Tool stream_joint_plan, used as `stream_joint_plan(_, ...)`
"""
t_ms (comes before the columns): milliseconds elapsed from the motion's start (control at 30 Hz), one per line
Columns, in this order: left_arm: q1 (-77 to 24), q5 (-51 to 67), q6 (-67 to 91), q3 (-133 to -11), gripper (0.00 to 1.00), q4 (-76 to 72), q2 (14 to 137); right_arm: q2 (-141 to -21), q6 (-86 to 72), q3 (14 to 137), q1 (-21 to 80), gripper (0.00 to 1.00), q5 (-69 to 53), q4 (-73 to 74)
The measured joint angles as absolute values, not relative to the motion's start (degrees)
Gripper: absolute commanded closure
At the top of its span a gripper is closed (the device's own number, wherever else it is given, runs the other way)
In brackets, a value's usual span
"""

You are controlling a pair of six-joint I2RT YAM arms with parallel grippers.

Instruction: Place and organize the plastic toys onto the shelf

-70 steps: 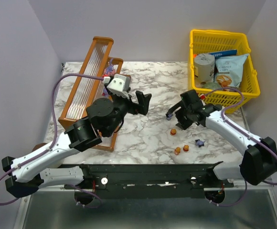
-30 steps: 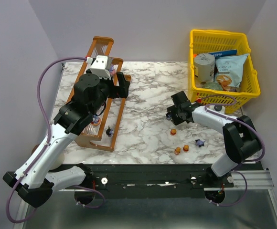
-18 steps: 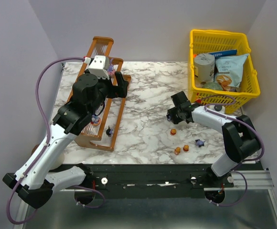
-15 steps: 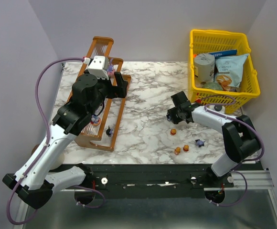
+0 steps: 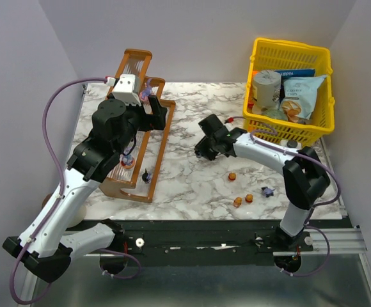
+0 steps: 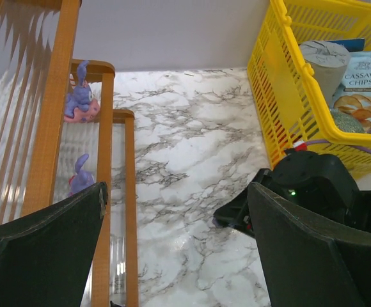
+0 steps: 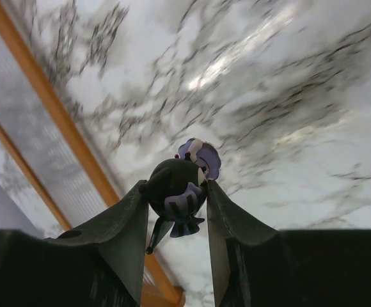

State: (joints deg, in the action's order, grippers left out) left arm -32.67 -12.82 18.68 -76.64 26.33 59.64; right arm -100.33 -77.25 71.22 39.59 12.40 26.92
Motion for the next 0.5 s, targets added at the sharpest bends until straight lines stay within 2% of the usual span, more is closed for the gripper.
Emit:
stream_joint_plan(300,-31.4,-12.8,18.7,-76.6,0.01,28.0,59.4,-110.8,-67.8,85.6,46.9,0.93,9.3,30.2)
stream_joint_plan(500,-30.9,-12.8,18.7,-76.6,0.01,29.1,59.1,-111.4,-65.5,87.0,48.0,0.94,10.0,30.3)
